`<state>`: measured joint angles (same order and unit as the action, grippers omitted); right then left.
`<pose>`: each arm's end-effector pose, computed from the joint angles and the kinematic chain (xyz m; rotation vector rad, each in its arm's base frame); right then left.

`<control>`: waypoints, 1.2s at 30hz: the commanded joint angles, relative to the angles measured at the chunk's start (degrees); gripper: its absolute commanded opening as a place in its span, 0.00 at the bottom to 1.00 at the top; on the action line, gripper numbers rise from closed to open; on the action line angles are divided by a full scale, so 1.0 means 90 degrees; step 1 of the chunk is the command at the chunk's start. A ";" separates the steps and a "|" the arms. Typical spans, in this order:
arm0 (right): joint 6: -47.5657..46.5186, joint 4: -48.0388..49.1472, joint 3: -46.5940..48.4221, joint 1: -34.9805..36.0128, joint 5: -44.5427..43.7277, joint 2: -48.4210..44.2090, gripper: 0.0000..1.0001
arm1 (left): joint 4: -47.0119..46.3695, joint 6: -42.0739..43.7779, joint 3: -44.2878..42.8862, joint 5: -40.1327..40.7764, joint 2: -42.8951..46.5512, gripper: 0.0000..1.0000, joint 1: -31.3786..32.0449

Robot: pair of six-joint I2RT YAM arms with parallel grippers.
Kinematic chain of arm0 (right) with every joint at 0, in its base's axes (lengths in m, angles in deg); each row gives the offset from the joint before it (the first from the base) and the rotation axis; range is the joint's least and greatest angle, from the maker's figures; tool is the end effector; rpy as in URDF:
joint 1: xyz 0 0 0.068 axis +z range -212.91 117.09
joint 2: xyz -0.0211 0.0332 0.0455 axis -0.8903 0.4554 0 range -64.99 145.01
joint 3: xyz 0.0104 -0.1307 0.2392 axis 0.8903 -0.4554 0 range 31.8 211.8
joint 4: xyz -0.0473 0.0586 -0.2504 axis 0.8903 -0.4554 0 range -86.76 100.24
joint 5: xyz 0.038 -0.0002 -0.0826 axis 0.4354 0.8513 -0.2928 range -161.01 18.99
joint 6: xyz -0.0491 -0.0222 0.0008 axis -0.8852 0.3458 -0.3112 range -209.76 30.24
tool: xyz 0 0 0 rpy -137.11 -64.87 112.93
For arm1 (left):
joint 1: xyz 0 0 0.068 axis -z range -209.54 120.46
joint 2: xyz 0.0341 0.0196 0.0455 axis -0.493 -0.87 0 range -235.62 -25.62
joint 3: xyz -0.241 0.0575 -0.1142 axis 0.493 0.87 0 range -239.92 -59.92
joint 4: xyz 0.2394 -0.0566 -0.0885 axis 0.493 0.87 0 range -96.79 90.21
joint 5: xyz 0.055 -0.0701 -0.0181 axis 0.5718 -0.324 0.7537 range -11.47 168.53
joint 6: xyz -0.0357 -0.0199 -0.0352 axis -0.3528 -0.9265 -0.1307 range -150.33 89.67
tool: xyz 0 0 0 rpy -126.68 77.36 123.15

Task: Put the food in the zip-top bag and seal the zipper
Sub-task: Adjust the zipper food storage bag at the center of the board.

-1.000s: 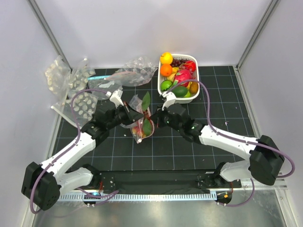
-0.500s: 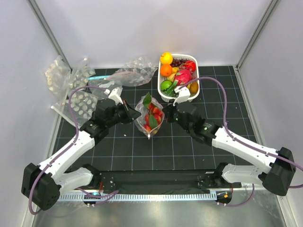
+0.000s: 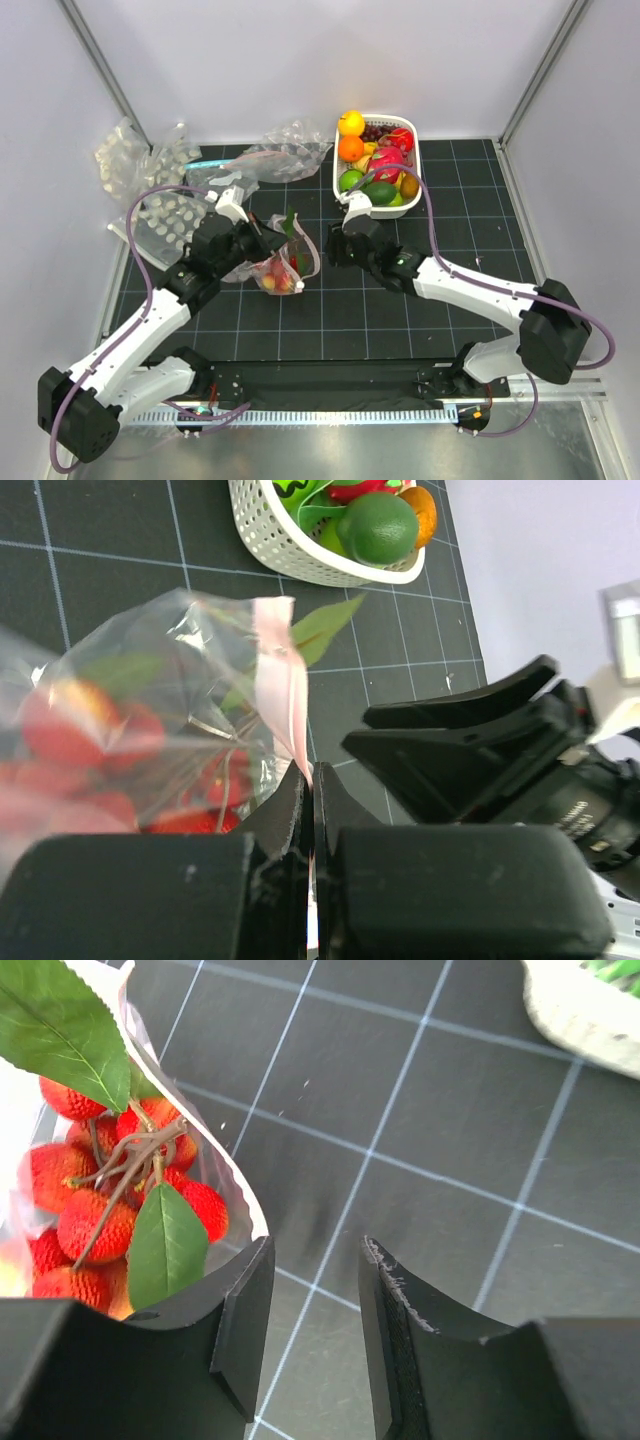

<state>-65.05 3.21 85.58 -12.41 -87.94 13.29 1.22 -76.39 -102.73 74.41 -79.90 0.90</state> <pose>0.2028 0.2297 0.2686 -0.3014 2.1093 0.4748 0.1894 -0.1142 0.3014 -0.2251 2.0197 -0.9466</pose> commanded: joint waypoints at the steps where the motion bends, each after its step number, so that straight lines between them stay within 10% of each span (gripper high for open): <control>1: 0.0164 0.0516 0.0245 0.0004 0.0425 0.0198 0.46 | -0.0333 0.0001 -0.0009 0.0058 0.0162 0.00 -0.0022; 16: 0.0418 0.0615 0.0216 0.0004 0.0221 0.0403 0.65 | -0.0431 -0.0038 0.0059 -0.0079 0.0357 0.00 -0.0022; 24: 0.0584 0.0644 0.0333 0.0004 0.0689 0.0736 0.45 | -0.0470 -0.0019 0.0127 0.0048 0.0455 0.00 -0.0022; 28: 0.0507 0.0362 0.0431 0.0014 0.0505 0.0435 0.01 | -0.0422 0.0020 0.0011 -0.0059 0.0251 0.00 -0.0022; 36: 0.0146 -0.0458 0.0314 0.0004 -0.1095 -0.1060 0.01 | 0.0301 0.0391 -0.0731 -0.0178 -0.0706 0.00 0.0328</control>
<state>-61.58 0.63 86.56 -12.39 -89.01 10.49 2.16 -75.62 -104.91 72.86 -85.19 2.19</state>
